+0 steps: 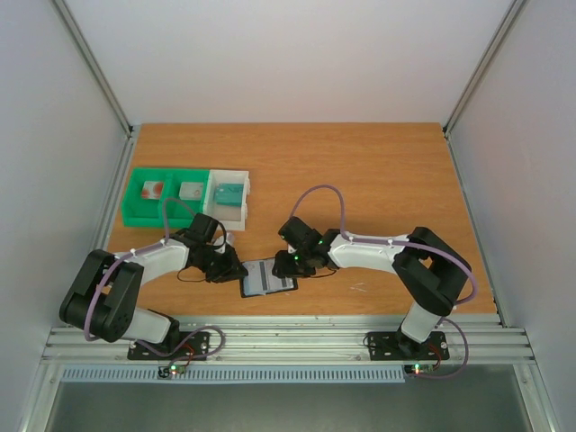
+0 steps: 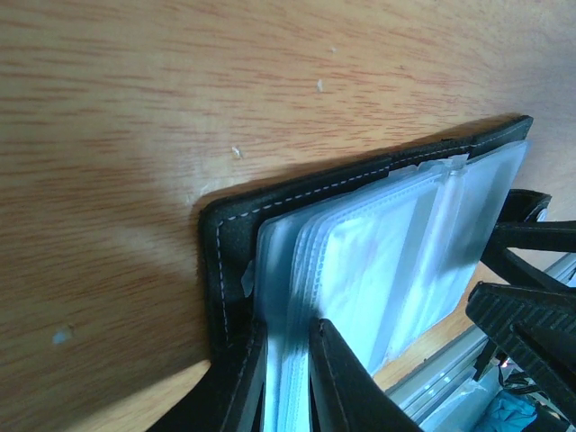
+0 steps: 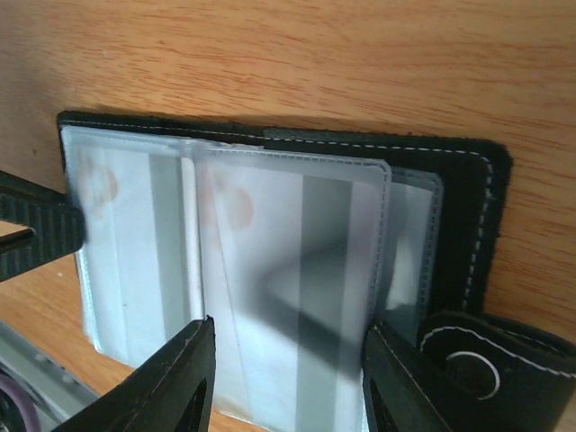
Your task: Take the credit cards out of the card holder
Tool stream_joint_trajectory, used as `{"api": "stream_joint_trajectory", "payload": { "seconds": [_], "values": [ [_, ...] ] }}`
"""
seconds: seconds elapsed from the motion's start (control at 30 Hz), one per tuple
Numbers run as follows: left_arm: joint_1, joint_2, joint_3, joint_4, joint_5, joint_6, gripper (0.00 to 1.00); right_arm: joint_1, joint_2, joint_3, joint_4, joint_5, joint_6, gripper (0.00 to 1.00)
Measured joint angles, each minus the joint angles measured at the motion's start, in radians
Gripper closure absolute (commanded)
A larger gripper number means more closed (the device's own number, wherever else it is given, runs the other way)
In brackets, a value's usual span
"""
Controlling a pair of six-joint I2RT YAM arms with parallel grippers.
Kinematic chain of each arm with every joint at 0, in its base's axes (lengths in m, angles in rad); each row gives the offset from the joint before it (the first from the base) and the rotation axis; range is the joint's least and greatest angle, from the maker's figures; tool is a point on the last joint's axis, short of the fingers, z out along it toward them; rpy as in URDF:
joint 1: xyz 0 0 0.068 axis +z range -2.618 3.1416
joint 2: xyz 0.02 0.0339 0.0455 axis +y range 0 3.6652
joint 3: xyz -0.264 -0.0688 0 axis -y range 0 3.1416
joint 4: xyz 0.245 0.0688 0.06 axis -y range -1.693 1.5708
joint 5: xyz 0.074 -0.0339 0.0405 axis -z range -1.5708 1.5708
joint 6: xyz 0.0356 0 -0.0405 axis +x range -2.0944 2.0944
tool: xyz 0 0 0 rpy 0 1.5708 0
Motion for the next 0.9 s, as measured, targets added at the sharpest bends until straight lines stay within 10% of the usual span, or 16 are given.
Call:
{"api": "stream_joint_trajectory", "payload": {
  "seconds": [0.9],
  "values": [
    [-0.002, -0.004, -0.002, 0.01, 0.007, -0.012, 0.81, -0.006, -0.017, -0.026, 0.241, -0.252, 0.072, 0.6]
  ]
}}
